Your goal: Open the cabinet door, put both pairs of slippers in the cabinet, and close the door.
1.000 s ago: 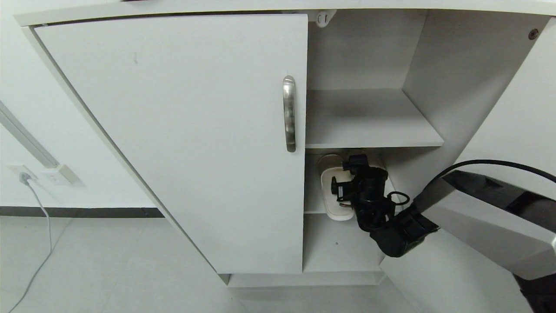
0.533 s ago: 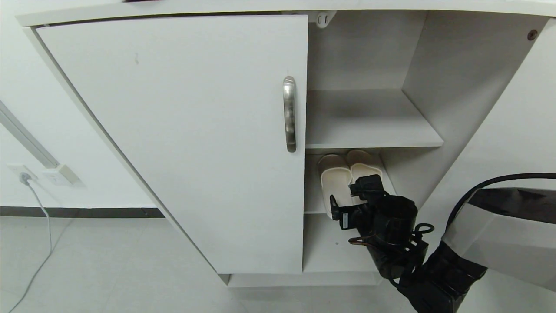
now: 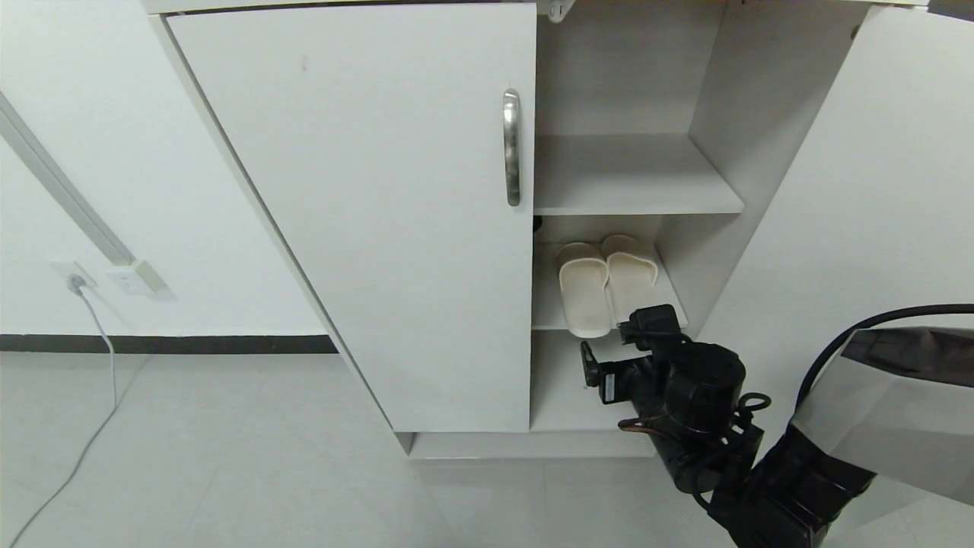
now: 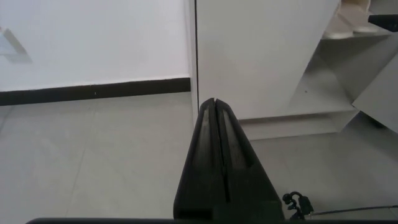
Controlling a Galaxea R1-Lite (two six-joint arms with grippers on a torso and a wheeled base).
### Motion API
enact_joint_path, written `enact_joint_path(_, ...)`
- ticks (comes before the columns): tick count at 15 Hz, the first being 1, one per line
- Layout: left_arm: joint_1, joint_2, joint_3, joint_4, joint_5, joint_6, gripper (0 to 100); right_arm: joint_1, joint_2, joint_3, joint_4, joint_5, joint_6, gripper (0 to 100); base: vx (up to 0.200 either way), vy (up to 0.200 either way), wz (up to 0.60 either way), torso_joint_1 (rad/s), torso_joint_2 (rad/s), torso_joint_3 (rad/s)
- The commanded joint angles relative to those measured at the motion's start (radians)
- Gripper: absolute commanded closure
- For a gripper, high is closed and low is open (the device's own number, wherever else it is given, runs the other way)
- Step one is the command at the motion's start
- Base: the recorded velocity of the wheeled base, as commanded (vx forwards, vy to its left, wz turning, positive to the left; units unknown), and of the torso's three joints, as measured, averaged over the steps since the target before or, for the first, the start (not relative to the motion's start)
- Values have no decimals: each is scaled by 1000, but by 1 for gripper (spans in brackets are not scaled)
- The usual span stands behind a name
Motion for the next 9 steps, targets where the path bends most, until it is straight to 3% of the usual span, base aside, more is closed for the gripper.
enact_joint_path(1, 0, 2, 0, -1, 0, 0, 100, 0, -3, 0, -1, 1, -1, 0, 0, 0, 0, 0, 0, 0)
enact_joint_path(9, 0, 2, 0, -1, 0, 1, 100, 0, -1, 6, -1, 1, -1, 0, 0, 0, 0, 0, 0, 15)
